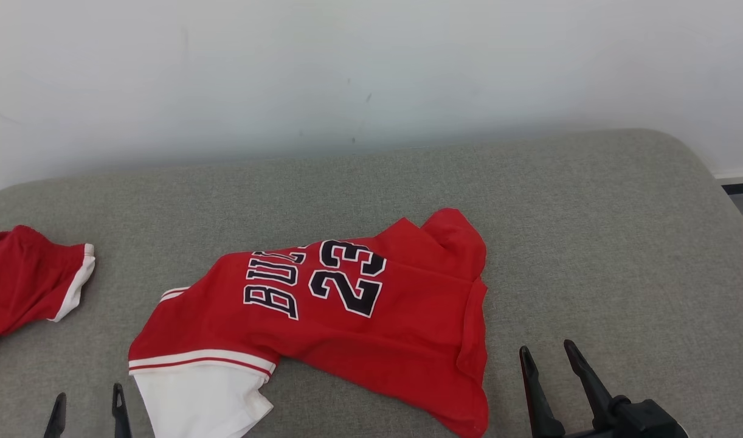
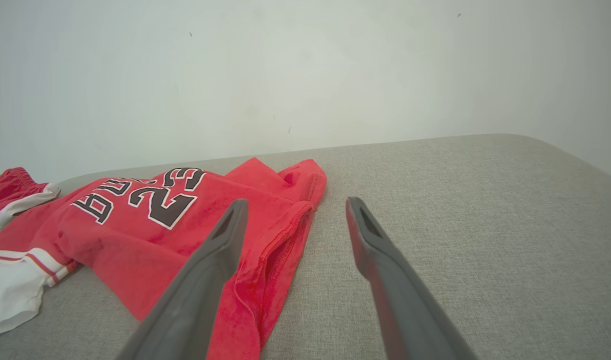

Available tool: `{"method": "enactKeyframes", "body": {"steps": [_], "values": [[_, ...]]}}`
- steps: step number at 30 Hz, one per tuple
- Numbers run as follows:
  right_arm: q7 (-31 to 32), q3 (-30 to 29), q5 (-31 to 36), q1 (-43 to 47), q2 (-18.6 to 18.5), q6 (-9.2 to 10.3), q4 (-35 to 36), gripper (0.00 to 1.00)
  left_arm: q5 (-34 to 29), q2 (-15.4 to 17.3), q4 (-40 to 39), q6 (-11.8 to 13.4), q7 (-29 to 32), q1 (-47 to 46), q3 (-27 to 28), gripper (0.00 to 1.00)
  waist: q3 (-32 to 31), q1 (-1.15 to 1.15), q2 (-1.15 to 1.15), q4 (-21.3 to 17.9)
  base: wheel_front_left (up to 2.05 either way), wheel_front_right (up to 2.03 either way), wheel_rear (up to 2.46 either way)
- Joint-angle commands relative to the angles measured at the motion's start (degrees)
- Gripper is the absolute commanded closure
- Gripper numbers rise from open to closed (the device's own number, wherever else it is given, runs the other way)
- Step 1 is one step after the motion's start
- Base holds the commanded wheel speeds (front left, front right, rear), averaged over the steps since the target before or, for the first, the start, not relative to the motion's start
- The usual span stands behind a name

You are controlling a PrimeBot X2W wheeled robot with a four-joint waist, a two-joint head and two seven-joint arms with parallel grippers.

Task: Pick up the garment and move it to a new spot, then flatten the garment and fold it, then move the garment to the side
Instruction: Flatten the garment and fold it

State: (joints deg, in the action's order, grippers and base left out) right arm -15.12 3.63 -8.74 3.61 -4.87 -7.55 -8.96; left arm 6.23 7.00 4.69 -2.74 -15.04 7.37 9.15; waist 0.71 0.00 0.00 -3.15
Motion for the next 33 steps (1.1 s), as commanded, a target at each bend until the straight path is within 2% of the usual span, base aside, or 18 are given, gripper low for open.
{"method": "enactKeyframes", "body": {"steps": [1,19,28,33], "values": [[-0.04,0.17,0.53,0.47,-0.09,0.13,0.23,0.00,0.03,-0.19,0.64,0.20,-0.20,1.08,0.30,0.00,0.01,0.00,0.00,0.02,0.00,0.00,0.00],[-0.04,-0.47,0.34,1.16,0.43,0.13,0.36,0.00,0.60,-1.46,2.59,-0.85,-0.21,1.83,1.14,0.00,-0.12,0.00,0.00,0.13,0.00,0.00,0.00],[-0.04,3.70,-3.14,3.02,-2.29,0.13,-2.57,0.00,4.25,-1.60,9.36,-3.24,0.59,1.30,-1.65,0.00,-0.49,0.00,0.00,0.36,0.00,0.00,0.00],[-0.05,6.74,-5.49,3.43,-3.09,0.13,-7.42,0.00,5.48,-1.30,13.55,-3.96,1.58,0.50,-4.00,0.00,-0.37,0.00,0.00,0.59,0.00,0.00,0.00]]}}
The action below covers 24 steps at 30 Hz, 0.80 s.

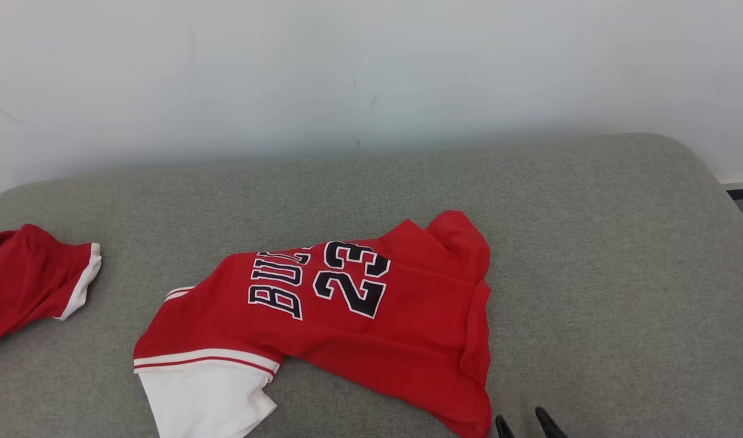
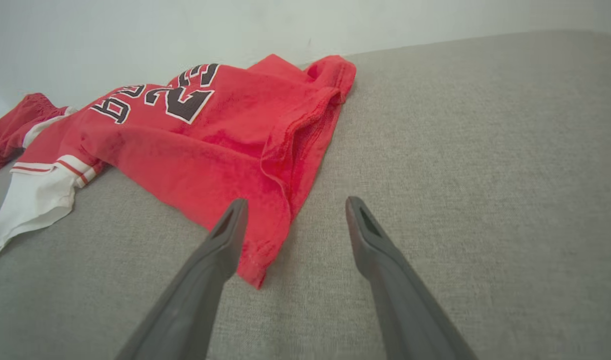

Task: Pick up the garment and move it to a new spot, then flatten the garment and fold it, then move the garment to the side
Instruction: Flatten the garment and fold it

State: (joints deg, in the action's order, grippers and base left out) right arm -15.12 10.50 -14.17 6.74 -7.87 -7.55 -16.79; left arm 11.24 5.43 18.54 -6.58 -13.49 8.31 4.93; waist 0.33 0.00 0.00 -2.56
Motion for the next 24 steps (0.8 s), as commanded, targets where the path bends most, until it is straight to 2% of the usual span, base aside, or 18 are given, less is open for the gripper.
{"method": "enactKeyframes", "body": {"steps": [1,13,24], "values": [[-0.04,0.45,-0.63,-0.01,-0.06,0.13,-0.78,0.00,0.69,0.44,0.71,-0.29,0.36,-0.53,-0.31,0.00,0.03,0.00,0.00,0.05,0.00,0.00,0.00],[-0.04,7.09,-5.02,-6.34,0.38,0.13,-12.40,0.00,3.04,2.41,12.42,-0.92,0.21,-5.81,-4.81,0.00,0.33,0.00,0.00,0.29,0.00,0.00,0.00],[-0.04,8.59,-6.83,-9.23,0.90,0.13,-17.02,0.00,5.30,3.04,22.31,-0.89,-1.38,-11.89,-7.61,0.00,0.37,0.00,0.00,0.60,0.00,0.00,0.00]]}}
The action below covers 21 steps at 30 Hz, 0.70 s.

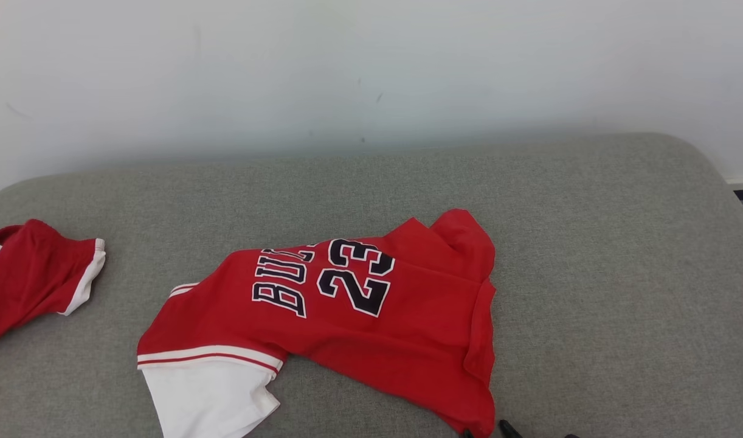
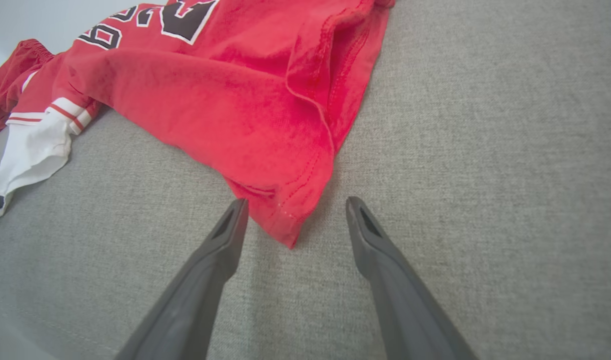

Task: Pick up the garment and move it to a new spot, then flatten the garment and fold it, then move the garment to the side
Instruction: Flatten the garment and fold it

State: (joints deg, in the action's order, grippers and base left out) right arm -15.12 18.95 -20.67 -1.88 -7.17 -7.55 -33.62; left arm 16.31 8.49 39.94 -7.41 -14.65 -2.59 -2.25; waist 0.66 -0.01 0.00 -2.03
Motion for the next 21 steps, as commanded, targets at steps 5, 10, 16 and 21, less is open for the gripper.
{"method": "enactKeyframes", "body": {"steps": [5,10,16,21], "values": [[-0.04,0.60,-0.77,-1.31,0.69,0.13,-1.42,0.15,1.61,-0.36,3.63,-0.06,-0.36,-2.46,-1.39,0.00,0.20,0.01,0.00,0.11,0.00,0.00,0.00],[-0.04,1.18,-1.56,-2.64,1.10,0.13,-1.32,1.00,4.73,-0.25,4.59,-0.08,-0.34,-3.35,-4.50,1.00,0.29,0.01,0.00,0.22,0.00,0.00,0.00],[-0.04,-1.21,-0.17,0.48,-0.66,0.13,5.66,1.00,4.58,0.25,-7.14,0.00,-0.56,0.68,-0.83,1.00,0.34,0.01,0.00,0.62,0.00,0.00,0.00],[-0.04,-2.64,1.68,1.71,-2.73,0.13,12.83,1.00,2.46,0.24,-17.39,0.16,-0.58,2.82,1.39,1.00,0.75,0.01,0.00,0.09,0.00,0.00,0.00]]}}
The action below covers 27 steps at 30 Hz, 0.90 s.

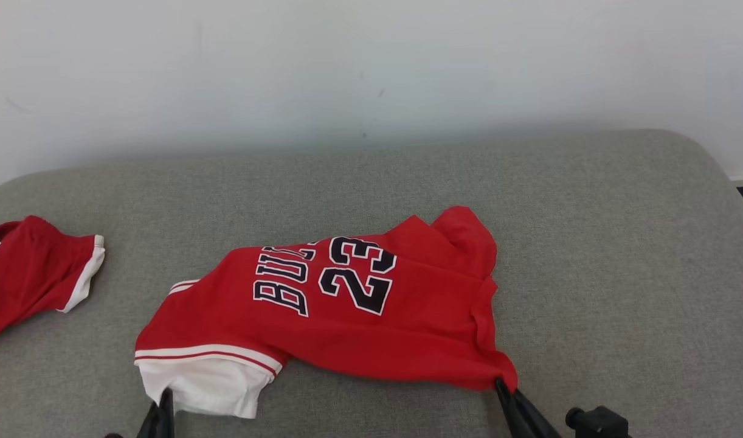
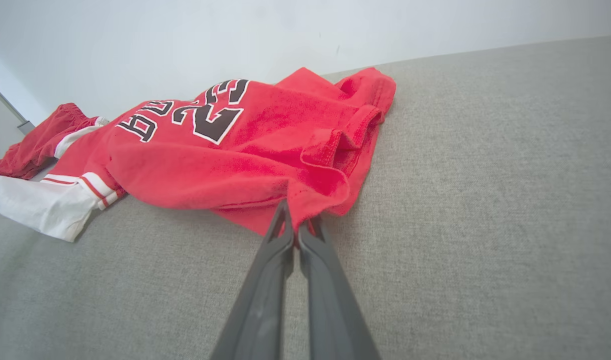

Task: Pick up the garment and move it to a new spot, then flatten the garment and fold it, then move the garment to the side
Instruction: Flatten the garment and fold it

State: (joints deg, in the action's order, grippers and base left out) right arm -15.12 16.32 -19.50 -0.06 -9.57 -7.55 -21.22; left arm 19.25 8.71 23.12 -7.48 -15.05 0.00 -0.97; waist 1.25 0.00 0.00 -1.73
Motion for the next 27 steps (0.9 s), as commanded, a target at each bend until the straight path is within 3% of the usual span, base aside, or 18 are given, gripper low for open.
{"method": "enactKeyframes", "body": {"steps": [1,7,14,20,27], "values": [[-0.04,-0.08,0.72,-0.39,-0.72,0.13,1.53,1.00,-0.82,0.08,-2.23,0.28,-0.17,0.16,0.40,1.00,0.28,0.00,0.00,-0.41,0.00,0.00,0.00],[-0.04,1.02,-0.21,-6.22,-3.46,0.13,6.01,1.00,-0.82,2.76,-10.49,0.14,1.32,-6.31,-0.33,1.00,1.70,0.00,0.00,-1.72,0.00,0.00,0.00],[0.65,2.36,-2.06,-20.48,-6.41,0.13,5.31,1.00,1.35,8.95,-13.73,0.02,7.34,-23.84,-5.08,1.00,7.73,0.00,0.00,-2.72,0.00,0.00,0.00],[2.86,3.41,-5.21,-37.15,-9.37,0.13,3.43,1.00,5.72,13.58,-10.89,0.02,11.71,-43.12,-9.39,1.00,16.77,0.00,0.00,-3.25,0.00,0.00,0.00],[5.67,4.63,-7.19,-55.70,-13.13,0.13,0.44,1.00,10.54,15.84,-4.24,0.07,14.10,-63.34,-12.51,1.00,24.83,0.00,0.00,-3.05,0.00,0.00,0.00]]}}
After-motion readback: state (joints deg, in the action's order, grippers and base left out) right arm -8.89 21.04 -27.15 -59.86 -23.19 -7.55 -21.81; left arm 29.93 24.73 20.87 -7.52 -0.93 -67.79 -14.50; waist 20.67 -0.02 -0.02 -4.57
